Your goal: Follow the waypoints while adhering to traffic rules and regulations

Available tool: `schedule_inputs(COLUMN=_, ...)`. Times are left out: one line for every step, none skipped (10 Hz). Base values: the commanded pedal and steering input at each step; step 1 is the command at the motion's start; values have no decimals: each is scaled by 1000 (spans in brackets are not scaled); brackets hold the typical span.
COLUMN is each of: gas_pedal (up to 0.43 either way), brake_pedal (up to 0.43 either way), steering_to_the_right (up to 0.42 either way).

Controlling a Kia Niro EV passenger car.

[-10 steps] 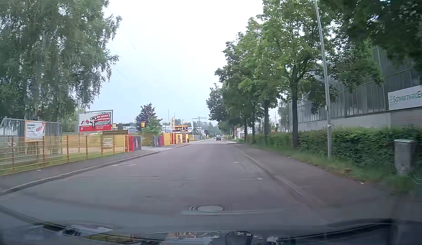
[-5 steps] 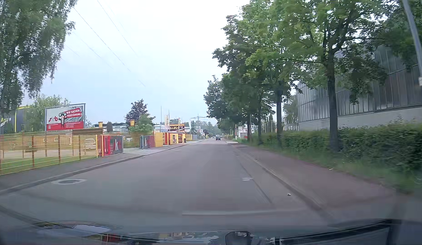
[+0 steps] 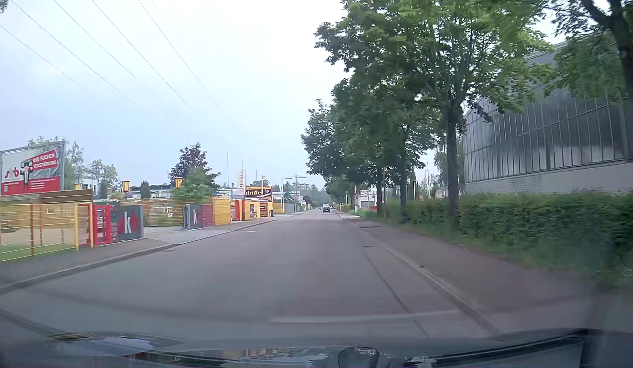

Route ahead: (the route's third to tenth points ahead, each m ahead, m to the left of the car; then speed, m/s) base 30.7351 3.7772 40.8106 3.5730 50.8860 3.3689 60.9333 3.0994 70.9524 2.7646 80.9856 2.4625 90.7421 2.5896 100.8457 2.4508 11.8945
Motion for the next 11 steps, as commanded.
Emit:
schedule_inputs(gas_pedal=87, brake_pedal=0, steering_to_the_right=1)
schedule_inputs(gas_pedal=87, brake_pedal=0, steering_to_the_right=-1)
schedule_inputs(gas_pedal=87, brake_pedal=0, steering_to_the_right=-2)
schedule_inputs(gas_pedal=87, brake_pedal=0, steering_to_the_right=-3)
schedule_inputs(gas_pedal=87, brake_pedal=0, steering_to_the_right=-1)
schedule_inputs(gas_pedal=87, brake_pedal=0, steering_to_the_right=0)
schedule_inputs(gas_pedal=87, brake_pedal=0, steering_to_the_right=1)
schedule_inputs(gas_pedal=87, brake_pedal=0, steering_to_the_right=0)
schedule_inputs(gas_pedal=87, brake_pedal=0, steering_to_the_right=-1)
schedule_inputs(gas_pedal=87, brake_pedal=0, steering_to_the_right=-1)
schedule_inputs(gas_pedal=87, brake_pedal=0, steering_to_the_right=-1)
